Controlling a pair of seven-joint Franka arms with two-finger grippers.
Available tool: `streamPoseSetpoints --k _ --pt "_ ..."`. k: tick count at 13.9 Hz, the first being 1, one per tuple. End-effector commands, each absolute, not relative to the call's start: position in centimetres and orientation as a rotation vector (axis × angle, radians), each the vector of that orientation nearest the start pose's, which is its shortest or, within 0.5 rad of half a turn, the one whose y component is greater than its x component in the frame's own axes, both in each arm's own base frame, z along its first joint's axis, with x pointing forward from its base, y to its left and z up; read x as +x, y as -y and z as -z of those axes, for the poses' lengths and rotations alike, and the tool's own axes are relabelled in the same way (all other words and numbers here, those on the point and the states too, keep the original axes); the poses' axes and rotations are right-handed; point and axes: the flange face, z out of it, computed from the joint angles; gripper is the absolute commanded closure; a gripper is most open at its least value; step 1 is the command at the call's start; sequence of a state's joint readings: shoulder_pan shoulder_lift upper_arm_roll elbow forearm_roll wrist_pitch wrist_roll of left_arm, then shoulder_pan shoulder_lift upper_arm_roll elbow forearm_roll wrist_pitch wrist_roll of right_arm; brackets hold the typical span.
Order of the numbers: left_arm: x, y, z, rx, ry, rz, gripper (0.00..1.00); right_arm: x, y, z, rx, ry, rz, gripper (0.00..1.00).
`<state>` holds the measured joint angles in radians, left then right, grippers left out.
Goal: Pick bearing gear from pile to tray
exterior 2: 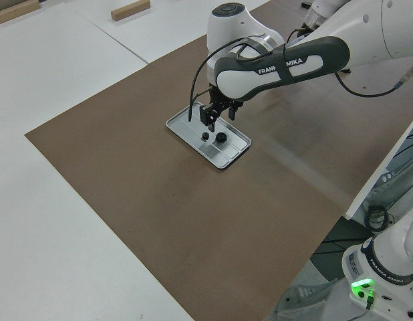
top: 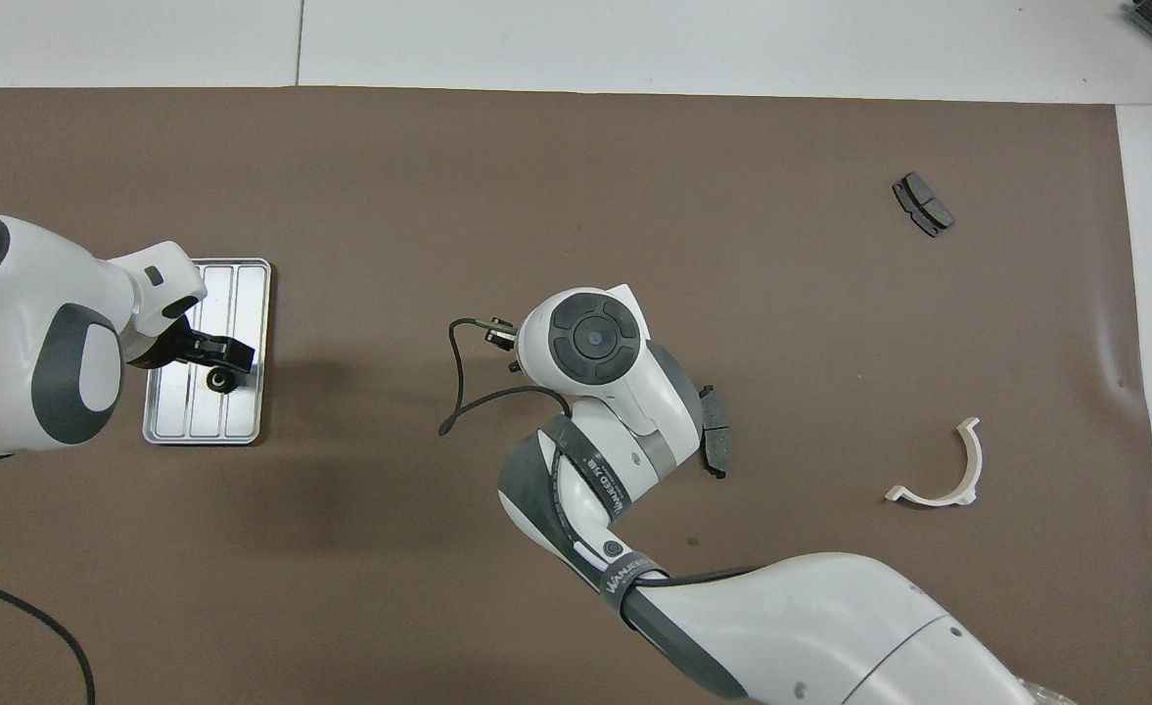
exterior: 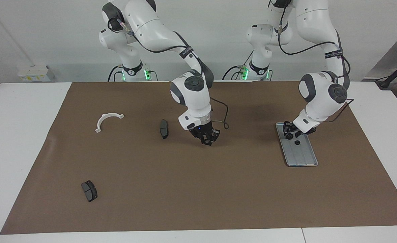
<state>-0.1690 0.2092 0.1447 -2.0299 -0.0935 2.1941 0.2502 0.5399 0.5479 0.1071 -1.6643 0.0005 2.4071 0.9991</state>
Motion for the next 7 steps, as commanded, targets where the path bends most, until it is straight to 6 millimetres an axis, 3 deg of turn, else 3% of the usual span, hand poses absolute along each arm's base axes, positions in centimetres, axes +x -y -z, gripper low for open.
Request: streamPoseSetpoints --k 1,4,7 --pt "59.2 6.3 -36.3 -3.182 -0.201 0.075 0.00 57.2 -40.6 -31.3 -2.888 -0.576 0.173 0.00" --pt "59.4 13.9 -36.6 -3.208 0.070 0.329 0.00 58.6 -38.2 -33.4 -2.890 -0.584 0.212 0.00" --pt "58.5 21.7 -36.6 -3.252 0.223 0.530 0.00 60.2 -33.3 -36.7 -2.921 -0.532 0.239 0.00"
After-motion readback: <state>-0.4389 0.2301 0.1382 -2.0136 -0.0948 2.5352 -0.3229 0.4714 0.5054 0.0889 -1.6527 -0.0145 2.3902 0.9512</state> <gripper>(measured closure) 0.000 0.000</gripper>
